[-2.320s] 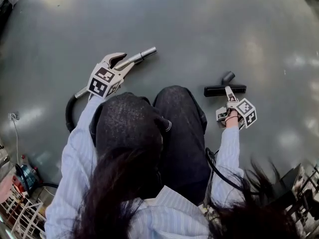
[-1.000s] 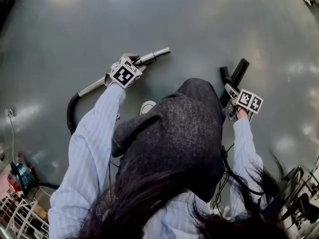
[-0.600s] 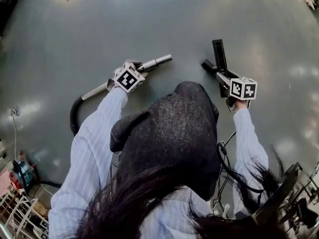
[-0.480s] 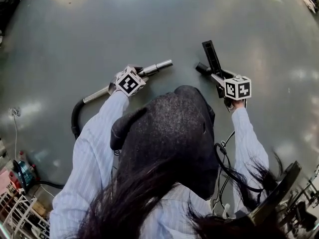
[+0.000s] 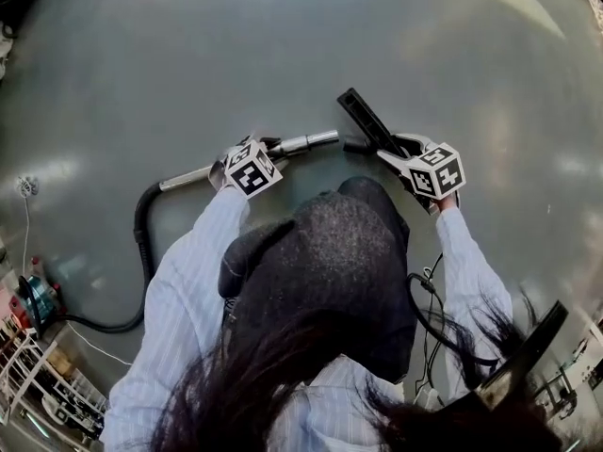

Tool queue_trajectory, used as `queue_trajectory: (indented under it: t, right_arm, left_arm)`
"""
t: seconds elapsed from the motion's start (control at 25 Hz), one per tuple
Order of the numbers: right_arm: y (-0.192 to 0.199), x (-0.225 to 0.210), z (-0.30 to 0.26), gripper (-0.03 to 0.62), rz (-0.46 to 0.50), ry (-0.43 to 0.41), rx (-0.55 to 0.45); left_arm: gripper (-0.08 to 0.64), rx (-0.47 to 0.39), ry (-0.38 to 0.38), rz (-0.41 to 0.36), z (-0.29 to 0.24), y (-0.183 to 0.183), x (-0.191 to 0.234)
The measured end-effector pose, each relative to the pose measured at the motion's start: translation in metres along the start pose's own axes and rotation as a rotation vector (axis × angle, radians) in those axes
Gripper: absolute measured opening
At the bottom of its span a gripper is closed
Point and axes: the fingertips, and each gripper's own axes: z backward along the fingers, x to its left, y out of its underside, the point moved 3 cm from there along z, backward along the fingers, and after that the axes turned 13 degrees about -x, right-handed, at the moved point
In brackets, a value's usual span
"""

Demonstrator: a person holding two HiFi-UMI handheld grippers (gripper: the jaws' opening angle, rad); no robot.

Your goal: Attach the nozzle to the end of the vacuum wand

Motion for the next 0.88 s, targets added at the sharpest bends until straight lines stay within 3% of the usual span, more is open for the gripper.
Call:
queue_trajectory:
  t: [0.48, 0.72, 0.88]
  right_arm:
    - [-0.055, 0.011, 0.003, 0.229, 0.115, -0.132, -0.055]
    - [-0.051, 0.013, 0.000, 0.229, 0.185, -0.163, -0.015]
    - [-0.052, 0.012, 0.005, 0.229, 0.233, -0.241, 0.025]
  left_arm:
    - [0.183, 0.009, 0.037, -0.069, 0.022, -0.016, -0.004]
    - [0.178, 0.032, 0.069, -0.109, 0.018, -0.015, -0.017]
    - [0.173, 0.052, 0.122, -0.140, 0.017, -0.019, -0.027]
